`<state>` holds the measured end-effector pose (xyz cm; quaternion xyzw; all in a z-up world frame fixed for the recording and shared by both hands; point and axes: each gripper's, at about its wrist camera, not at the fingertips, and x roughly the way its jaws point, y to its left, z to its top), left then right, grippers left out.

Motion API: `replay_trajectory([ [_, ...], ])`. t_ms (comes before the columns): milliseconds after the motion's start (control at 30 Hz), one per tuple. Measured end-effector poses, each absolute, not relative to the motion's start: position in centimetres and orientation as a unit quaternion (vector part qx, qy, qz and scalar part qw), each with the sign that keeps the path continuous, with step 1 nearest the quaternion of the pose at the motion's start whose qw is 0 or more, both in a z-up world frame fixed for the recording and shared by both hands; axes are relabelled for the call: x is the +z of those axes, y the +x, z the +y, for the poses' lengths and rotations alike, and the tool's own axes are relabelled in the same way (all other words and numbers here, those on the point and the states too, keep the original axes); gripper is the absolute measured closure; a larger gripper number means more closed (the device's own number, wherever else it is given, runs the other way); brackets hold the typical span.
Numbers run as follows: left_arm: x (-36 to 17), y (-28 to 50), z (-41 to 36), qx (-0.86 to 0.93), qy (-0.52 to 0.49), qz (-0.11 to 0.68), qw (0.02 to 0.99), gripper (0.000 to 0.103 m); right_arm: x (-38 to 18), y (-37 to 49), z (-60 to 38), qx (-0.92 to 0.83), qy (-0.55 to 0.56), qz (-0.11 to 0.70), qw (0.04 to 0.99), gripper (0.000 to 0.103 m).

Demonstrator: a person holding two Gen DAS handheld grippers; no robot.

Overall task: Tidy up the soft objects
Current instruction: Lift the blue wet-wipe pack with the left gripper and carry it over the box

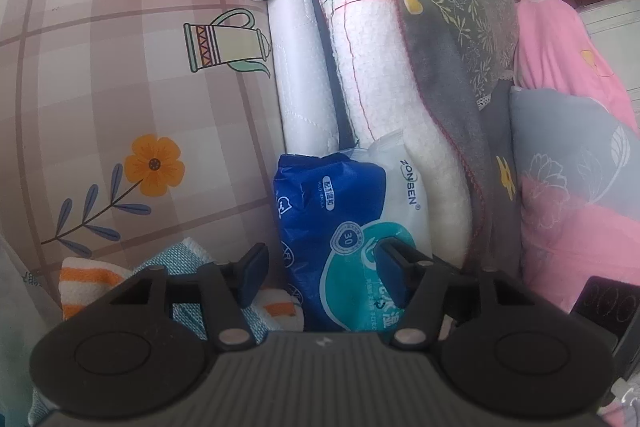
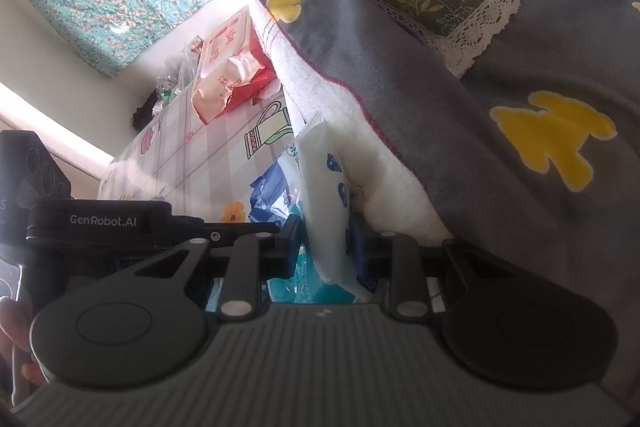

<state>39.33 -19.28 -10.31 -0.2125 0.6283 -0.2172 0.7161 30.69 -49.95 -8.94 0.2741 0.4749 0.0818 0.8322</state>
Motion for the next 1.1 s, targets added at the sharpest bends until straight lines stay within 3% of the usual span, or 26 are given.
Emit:
replay_trajectory([
  [167,-10.4,39.6,-19.1,-0.217,-0.234,0.623,0.714,0.051,-9.7,30.5,-50.5,0.085,0.295,0.471,0.827,0.079],
  [500,-7.0,38.1,-19.2,-0.213,-0.218,0.588,0.749,0.052,-8.9,29.3,-51.0,0.094,0.329,0.438,0.831,0.078],
  [1100,7.0,29.1,-8.3,-0.195,-0.235,0.455,0.837,0.051,3.4,24.7,-41.6,0.161,0.315,0.337,0.872,0.078],
])
